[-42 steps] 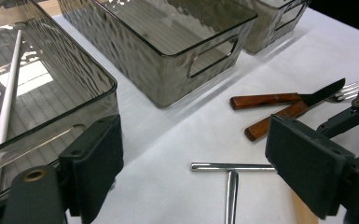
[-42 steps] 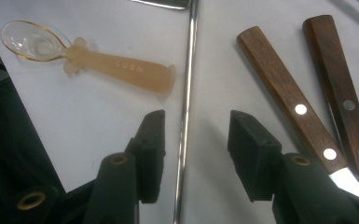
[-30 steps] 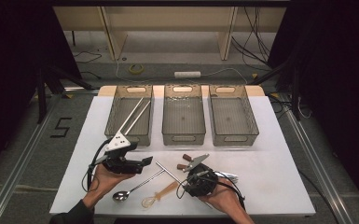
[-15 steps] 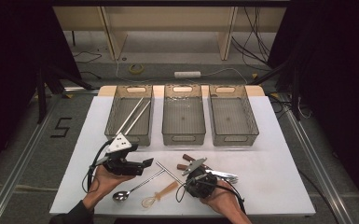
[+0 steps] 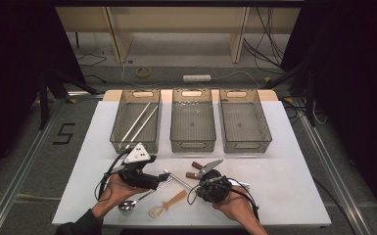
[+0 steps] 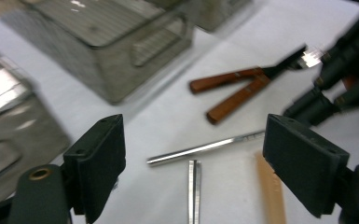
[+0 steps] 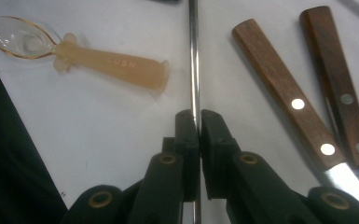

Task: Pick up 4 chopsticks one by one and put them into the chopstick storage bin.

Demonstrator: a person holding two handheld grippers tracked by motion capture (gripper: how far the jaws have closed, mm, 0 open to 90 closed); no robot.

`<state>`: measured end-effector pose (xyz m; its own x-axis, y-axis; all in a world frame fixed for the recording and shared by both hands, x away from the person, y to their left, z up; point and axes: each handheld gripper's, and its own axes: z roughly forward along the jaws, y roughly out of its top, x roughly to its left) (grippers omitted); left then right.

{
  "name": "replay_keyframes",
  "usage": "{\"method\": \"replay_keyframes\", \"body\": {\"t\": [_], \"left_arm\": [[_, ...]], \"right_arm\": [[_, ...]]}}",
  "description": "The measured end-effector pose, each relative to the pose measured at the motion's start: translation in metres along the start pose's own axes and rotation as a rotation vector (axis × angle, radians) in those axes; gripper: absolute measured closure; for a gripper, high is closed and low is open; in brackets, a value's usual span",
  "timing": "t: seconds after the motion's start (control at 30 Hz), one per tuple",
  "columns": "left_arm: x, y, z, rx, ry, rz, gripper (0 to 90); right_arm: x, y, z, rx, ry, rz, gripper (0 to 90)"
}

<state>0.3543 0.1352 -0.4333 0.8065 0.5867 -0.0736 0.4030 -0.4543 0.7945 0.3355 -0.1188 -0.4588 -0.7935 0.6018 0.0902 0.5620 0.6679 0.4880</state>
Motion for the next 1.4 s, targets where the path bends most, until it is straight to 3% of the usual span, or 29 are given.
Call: {"method": "replay_keyframes", "body": {"t": [0.17, 0.43, 0.57, 0.73, 0.9, 1.17, 1.4], "left_arm": [[-0.01, 0.002, 0.028, 0.108, -0.048, 0.106, 22.8], [-0.015, 0.007, 0.054, 0.187, -0.097, 0.22, 28.1], [-0.015, 0.008, 0.061, 0.209, -0.112, 0.246, 30.9], [-0.012, 0.009, 0.066, 0.217, -0.126, 0.247, 33.7], [-0.015, 0.009, 0.075, 0.253, -0.126, 0.298, 35.9], [-0.017, 0.012, 0.08, 0.258, -0.121, 0.33, 42.2], [-0.023, 0.012, 0.085, 0.265, -0.126, 0.382, 48.3]], "right_arm": [[-0.004, 0.004, -0.004, 0.011, -0.002, -0.008, 86.6], [-0.005, 0.009, -0.005, 0.049, -0.002, -0.037, 86.6], [-0.006, 0.012, -0.008, 0.051, 0.004, -0.039, 86.6], [-0.009, 0.016, -0.01, 0.055, 0.01, -0.047, 86.6], [-0.009, 0.02, -0.011, 0.064, 0.014, -0.046, 86.6], [-0.01, 0.022, -0.013, 0.07, 0.014, -0.066, 86.6], [-0.01, 0.024, -0.011, 0.083, 0.01, -0.066, 86.6]]}}
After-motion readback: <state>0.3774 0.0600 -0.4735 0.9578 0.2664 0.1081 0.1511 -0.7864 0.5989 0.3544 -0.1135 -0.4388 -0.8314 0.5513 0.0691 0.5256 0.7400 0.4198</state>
